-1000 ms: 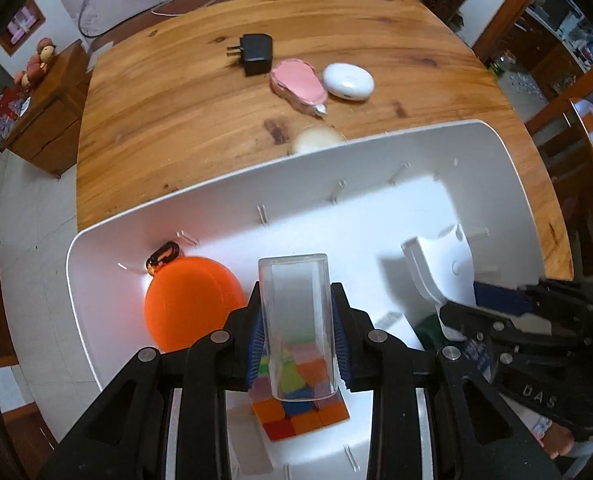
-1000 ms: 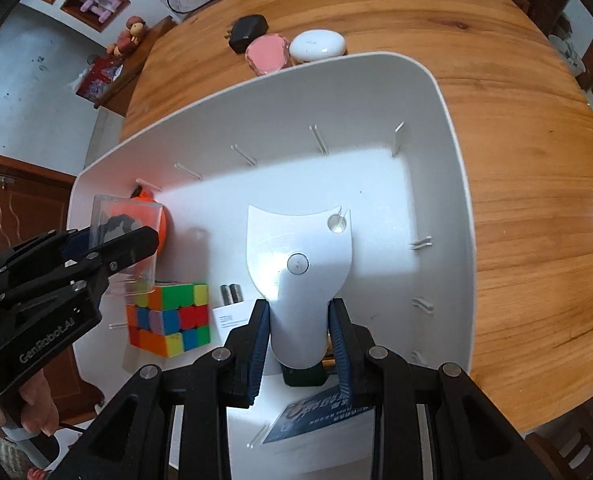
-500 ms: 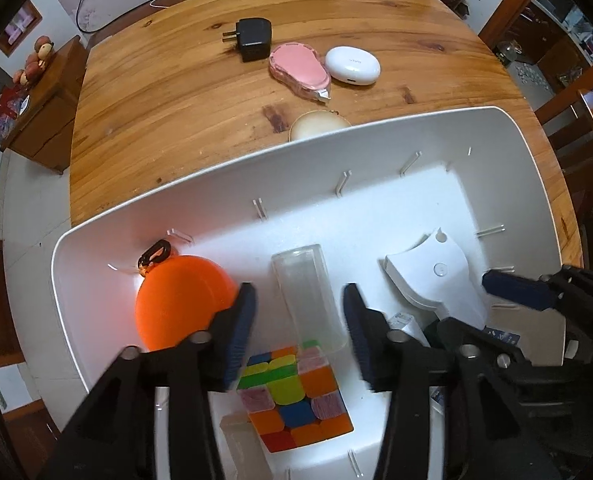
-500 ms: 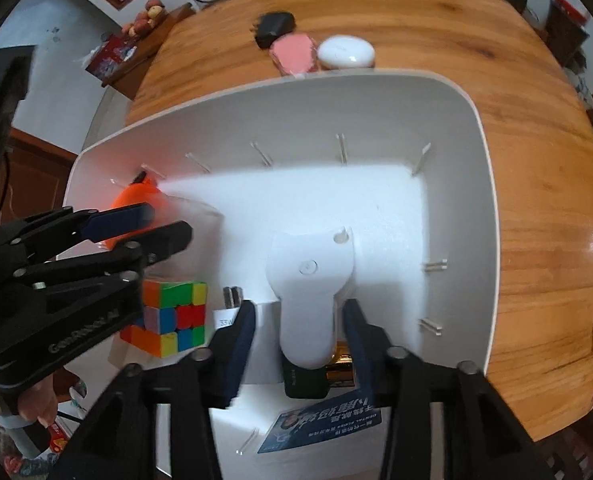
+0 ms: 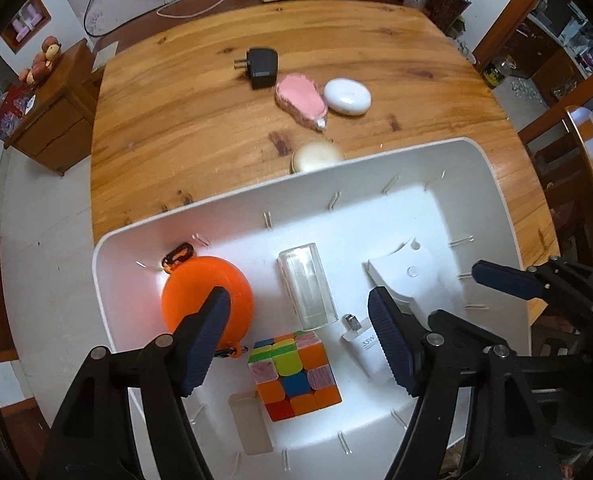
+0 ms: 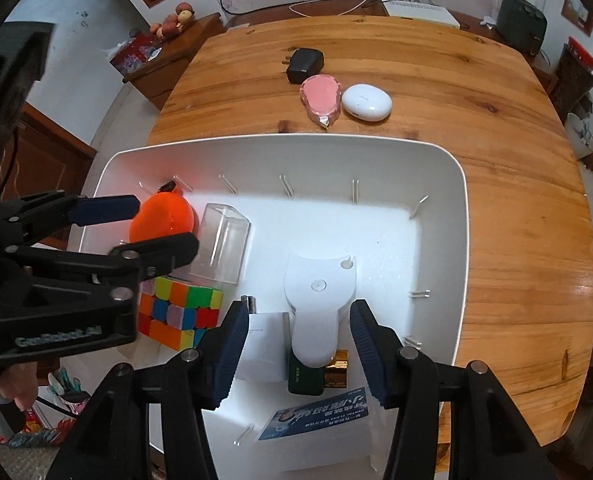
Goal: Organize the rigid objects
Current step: 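Carry the clear cup and white hook into the tray and release both, then grasp the pink tape measure with the left tool while the right tool grasps the white egg speaker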
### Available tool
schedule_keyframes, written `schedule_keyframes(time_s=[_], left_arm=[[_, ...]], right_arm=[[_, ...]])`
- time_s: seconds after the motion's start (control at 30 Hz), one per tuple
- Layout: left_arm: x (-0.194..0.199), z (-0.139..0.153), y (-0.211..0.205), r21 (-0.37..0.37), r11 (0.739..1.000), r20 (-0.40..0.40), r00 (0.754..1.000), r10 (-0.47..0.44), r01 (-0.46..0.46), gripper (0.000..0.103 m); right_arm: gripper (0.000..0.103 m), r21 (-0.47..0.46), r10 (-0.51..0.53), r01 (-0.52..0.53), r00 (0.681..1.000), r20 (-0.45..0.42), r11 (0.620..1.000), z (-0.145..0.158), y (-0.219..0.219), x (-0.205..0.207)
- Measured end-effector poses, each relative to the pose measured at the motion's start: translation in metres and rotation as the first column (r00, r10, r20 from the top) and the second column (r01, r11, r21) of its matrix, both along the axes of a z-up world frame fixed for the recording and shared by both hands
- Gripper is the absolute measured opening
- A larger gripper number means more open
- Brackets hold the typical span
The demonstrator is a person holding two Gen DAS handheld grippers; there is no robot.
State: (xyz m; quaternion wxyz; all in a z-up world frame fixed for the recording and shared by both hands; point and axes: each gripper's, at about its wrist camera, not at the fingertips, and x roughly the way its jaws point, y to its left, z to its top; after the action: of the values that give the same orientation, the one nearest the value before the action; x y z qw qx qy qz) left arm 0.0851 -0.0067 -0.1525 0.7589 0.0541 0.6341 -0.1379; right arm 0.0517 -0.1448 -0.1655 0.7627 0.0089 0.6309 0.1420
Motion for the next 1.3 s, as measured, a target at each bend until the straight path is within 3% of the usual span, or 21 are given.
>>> schedule_keyframes(time_s=[0.53, 0.87, 1.03, 1.13, 1.3], left_arm=[[0.024, 0.046, 0.001, -0.044, 0.999, 0.082, 0.997, 0.012, -0.008, 0.075], [0.065, 0.074, 0.0, -0.058, 0.998, 0.142, 0.989, 0.031, -0.023, 0.075], [0.093, 0.088, -0.003, -0.082, 0.996, 0.172, 0.984, 0.053, -0.04, 0.075], [0.112, 0.091, -0.005, -0.098, 0.993, 0.186, 0.979, 0.079, -0.062, 0.075], [0.144, 0.066, -0.011, -0.109, 0.988, 0.13, 0.984, 0.124, -0.11, 0.075]], right_arm=[[0.054, 0.046, -0.018, 0.017, 0.999, 0.036, 0.999, 0.023, -0.013, 0.014], [0.054, -0.01, 0.043, -0.042, 0.992, 0.115, 0.999, 0.048, -0.02, 0.051], [0.054, -0.062, 0.089, -0.079, 0.979, 0.182, 0.995, 0.068, -0.025, 0.083], [0.059, -0.08, 0.115, -0.099, 0.966, 0.229, 0.992, 0.076, -0.027, 0.101], [0.061, -0.131, 0.211, -0.177, 0.926, 0.313, 0.975, 0.066, -0.024, 0.136]])
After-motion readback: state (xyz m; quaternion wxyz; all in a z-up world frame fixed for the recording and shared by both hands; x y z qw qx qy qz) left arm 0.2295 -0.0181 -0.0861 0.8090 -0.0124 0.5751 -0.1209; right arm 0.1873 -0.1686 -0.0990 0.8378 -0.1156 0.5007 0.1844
